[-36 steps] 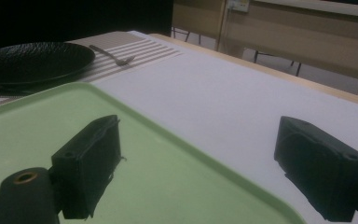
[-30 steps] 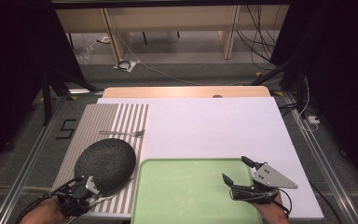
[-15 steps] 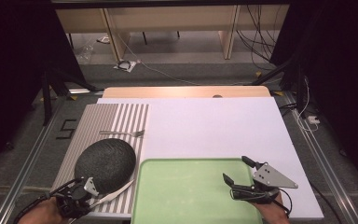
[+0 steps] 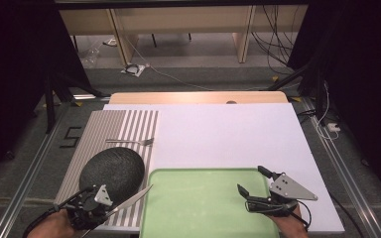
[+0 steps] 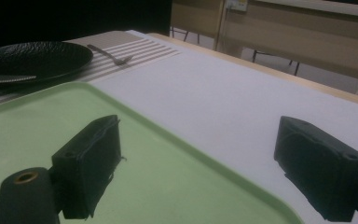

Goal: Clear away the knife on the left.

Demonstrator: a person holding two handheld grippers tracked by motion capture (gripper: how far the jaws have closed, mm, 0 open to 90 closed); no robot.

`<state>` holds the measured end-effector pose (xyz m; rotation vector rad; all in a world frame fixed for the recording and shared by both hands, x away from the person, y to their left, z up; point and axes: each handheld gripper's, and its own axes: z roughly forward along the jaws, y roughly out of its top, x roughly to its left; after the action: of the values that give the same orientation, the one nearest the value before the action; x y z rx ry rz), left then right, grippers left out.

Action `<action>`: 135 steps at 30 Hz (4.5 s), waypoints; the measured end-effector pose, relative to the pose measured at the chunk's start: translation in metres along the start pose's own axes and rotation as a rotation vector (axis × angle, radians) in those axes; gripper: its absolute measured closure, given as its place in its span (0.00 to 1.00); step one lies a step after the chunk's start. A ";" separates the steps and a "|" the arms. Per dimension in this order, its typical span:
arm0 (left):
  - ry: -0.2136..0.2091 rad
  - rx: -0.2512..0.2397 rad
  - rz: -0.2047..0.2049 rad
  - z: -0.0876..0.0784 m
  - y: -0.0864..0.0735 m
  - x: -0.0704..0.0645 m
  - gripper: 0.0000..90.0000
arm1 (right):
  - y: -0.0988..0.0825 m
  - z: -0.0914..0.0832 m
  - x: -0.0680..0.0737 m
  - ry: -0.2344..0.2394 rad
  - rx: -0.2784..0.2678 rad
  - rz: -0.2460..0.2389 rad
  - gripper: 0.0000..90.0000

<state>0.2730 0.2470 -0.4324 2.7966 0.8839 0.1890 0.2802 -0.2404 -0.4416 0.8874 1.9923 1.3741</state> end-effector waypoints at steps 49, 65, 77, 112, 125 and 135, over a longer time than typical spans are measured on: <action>-0.061 -0.077 -0.008 0.018 0.090 -0.052 0.88 | -0.001 0.001 -0.003 -0.007 0.004 0.016 0.17; -0.097 -0.056 0.056 0.021 0.112 -0.076 0.88 | -0.002 0.001 -0.003 -0.006 0.004 0.017 0.17; -0.121 -0.012 0.105 0.032 0.121 -0.091 0.88 | -0.002 0.001 -0.002 -0.005 0.003 0.014 0.17; -0.114 -0.094 0.066 0.039 0.128 -0.098 0.58 | -0.001 0.000 -0.003 -0.002 0.007 0.009 0.17; -0.145 -0.141 0.114 0.043 0.132 -0.106 0.86 | -0.001 -0.001 -0.003 -0.004 0.004 0.010 0.17; -0.130 -0.175 0.179 0.051 0.135 -0.116 0.99 | -0.001 -0.001 -0.003 -0.004 0.004 0.009 0.17</action>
<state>0.2631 0.0636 -0.4580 2.6870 0.5600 0.1045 0.2816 -0.2438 -0.4424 0.9014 1.9905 1.3728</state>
